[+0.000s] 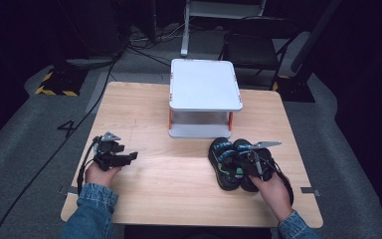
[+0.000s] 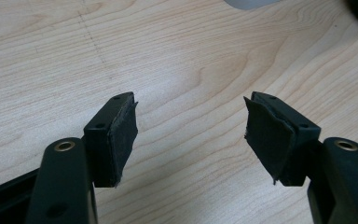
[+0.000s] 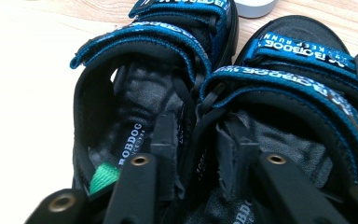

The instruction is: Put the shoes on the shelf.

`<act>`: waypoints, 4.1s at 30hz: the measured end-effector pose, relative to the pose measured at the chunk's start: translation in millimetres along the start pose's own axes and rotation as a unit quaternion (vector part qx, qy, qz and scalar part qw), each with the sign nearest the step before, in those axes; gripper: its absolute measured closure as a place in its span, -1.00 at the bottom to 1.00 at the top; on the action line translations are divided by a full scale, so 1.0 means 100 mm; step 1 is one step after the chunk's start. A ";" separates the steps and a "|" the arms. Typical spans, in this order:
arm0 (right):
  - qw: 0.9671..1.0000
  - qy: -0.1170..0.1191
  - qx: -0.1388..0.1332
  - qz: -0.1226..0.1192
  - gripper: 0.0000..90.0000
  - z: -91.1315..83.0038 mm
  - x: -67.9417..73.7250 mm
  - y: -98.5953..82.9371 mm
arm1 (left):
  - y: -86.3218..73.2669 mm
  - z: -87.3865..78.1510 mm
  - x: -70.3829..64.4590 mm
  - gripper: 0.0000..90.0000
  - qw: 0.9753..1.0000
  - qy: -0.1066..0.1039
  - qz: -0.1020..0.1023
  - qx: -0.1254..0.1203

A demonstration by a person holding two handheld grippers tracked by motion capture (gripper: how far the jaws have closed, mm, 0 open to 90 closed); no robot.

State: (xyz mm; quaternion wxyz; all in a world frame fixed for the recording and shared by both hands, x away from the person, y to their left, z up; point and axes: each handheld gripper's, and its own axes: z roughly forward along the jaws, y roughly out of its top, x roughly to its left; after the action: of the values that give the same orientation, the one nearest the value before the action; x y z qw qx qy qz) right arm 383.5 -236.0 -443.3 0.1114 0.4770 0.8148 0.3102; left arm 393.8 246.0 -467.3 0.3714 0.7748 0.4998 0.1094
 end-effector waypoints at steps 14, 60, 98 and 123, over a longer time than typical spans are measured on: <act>0.999 0.024 -0.043 0.011 0.77 -0.05 0.05 0.14 | 0.01 -0.02 0.05 -0.24 1.000 -0.002 -0.009 -0.007; 0.981 -0.090 -0.165 0.048 0.75 1.06 0.41 1.39 | -0.03 -0.10 0.09 -0.25 1.000 -0.011 -0.001 -0.018; 0.979 -0.001 -0.203 -0.024 0.82 0.15 0.23 0.71 | 0.13 -0.15 -0.41 0.29 0.996 -0.034 0.059 -0.052; 0.980 0.021 -0.191 -0.046 1.00 0.54 0.20 0.37 | 0.51 0.64 -1.02 0.80 0.987 -0.085 0.065 -0.116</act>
State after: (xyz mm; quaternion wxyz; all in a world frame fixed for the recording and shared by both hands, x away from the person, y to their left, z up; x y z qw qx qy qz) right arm 424.9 -184.3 -460.3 0.1972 0.4025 0.7636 0.4649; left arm 415.4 117.4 -456.4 0.4921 0.7639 0.3986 0.1240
